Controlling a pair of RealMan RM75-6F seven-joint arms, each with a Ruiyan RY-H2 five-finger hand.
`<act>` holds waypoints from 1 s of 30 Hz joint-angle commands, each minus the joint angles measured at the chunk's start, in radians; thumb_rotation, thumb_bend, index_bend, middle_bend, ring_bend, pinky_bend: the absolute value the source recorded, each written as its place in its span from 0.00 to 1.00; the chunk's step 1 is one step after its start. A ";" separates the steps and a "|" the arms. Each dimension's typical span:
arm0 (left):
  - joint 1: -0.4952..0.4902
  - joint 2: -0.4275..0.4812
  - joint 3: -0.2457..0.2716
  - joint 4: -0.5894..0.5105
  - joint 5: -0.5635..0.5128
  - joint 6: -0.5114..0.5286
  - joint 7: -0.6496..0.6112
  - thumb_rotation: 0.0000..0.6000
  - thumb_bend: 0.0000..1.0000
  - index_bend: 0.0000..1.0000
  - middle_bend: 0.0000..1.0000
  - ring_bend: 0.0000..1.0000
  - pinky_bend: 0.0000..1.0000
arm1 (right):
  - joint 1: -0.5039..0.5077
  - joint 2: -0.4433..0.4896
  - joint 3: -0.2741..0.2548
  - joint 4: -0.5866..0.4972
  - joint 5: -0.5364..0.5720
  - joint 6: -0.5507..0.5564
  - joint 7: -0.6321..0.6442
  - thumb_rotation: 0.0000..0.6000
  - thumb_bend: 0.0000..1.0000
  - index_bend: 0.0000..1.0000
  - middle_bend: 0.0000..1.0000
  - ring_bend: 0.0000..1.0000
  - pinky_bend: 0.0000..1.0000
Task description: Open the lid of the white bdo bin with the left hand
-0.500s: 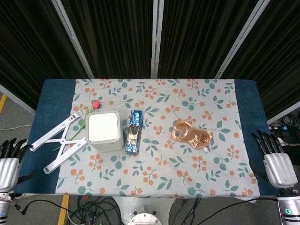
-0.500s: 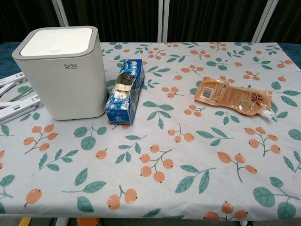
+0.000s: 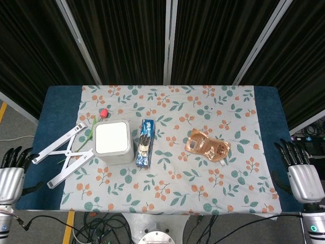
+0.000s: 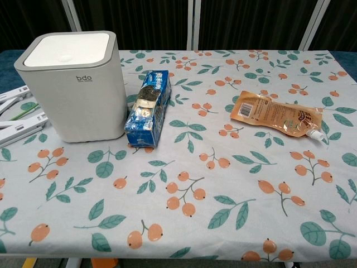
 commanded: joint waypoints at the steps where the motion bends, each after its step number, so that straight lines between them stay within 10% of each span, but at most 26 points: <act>1: -0.066 0.038 -0.019 -0.013 0.061 -0.051 -0.066 1.00 0.06 0.25 0.14 0.04 0.00 | 0.000 0.029 0.017 -0.025 -0.006 0.022 -0.024 0.97 0.33 0.00 0.00 0.00 0.00; 14: -0.374 0.073 -0.081 -0.014 0.188 -0.319 -0.337 1.00 0.04 0.25 0.14 0.04 0.00 | -0.006 0.085 0.031 -0.107 -0.018 0.049 -0.085 0.97 0.33 0.00 0.00 0.00 0.00; 30: -0.480 0.024 -0.048 -0.039 0.168 -0.425 -0.271 1.00 0.03 0.25 0.15 0.04 0.00 | -0.014 0.061 0.020 -0.076 -0.001 0.036 -0.049 0.96 0.33 0.00 0.00 0.00 0.00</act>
